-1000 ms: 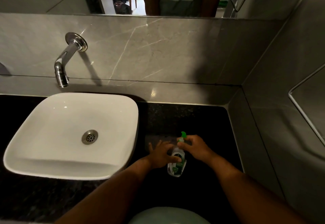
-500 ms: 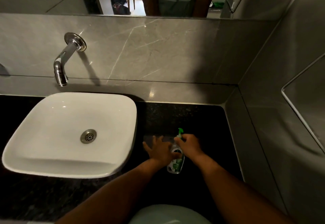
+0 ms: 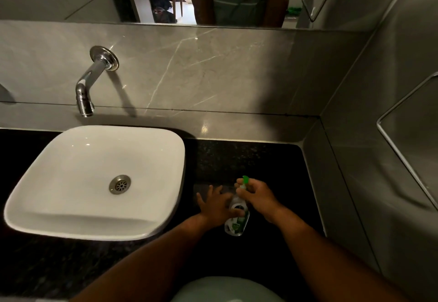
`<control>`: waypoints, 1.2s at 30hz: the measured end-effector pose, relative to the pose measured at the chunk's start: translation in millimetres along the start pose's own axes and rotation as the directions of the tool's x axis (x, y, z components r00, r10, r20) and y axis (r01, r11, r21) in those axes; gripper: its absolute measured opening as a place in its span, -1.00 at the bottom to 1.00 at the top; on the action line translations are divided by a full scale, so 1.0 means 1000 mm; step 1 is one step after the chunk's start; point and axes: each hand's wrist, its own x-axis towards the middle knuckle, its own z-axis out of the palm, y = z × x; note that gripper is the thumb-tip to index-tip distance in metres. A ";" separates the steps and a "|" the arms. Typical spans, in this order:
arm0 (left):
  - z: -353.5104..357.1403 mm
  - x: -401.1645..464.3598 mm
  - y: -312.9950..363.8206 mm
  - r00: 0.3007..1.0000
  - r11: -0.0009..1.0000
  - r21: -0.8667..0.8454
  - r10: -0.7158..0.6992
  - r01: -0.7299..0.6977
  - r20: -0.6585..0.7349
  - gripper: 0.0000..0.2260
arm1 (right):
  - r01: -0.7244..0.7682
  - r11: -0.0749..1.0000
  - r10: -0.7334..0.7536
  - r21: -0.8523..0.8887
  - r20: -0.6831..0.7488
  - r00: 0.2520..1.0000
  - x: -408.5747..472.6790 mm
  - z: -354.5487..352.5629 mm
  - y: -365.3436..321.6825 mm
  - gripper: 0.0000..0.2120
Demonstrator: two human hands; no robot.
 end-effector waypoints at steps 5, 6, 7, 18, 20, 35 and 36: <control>-0.009 -0.007 -0.003 0.996 0.984 -0.180 0.030 -0.015 0.080 -0.44 | -0.039 0.989 0.003 0.139 0.250 0.968 -0.002 -0.016 -0.012 -0.55; -0.009 -0.008 -0.004 0.996 0.979 -0.201 0.032 -0.014 0.087 -0.44 | -0.036 0.992 0.003 0.120 0.270 0.963 -0.001 -0.017 -0.013 -0.56; -0.009 -0.008 -0.005 0.996 0.975 -0.222 0.037 -0.017 0.086 -0.44 | -0.027 0.995 -0.001 0.098 0.280 0.960 0.000 -0.016 -0.013 -0.57; 0.002 0.002 -0.019 0.999 0.977 -0.211 0.015 -0.009 0.029 -0.45 | 0.203 0.971 -0.205 -0.124 -0.004 0.979 0.002 0.014 0.005 -0.68; 0.004 0.003 -0.021 1.000 0.984 -0.177 -0.005 0.008 0.017 -0.43 | 0.223 0.964 -0.231 -0.147 -0.041 0.972 0.003 0.018 0.007 -0.66; 0.016 0.003 -0.016 0.986 0.998 -0.062 -0.033 0.023 -0.165 -0.31 | 0.116 0.977 -0.144 -0.179 -0.154 0.978 0.003 0.024 0.014 -0.38; 0.015 0.003 -0.016 0.980 0.999 -0.053 -0.010 0.000 -0.198 -0.37 | 0.132 0.965 -0.161 -0.227 -0.115 0.980 -0.001 0.020 0.011 -0.31</control>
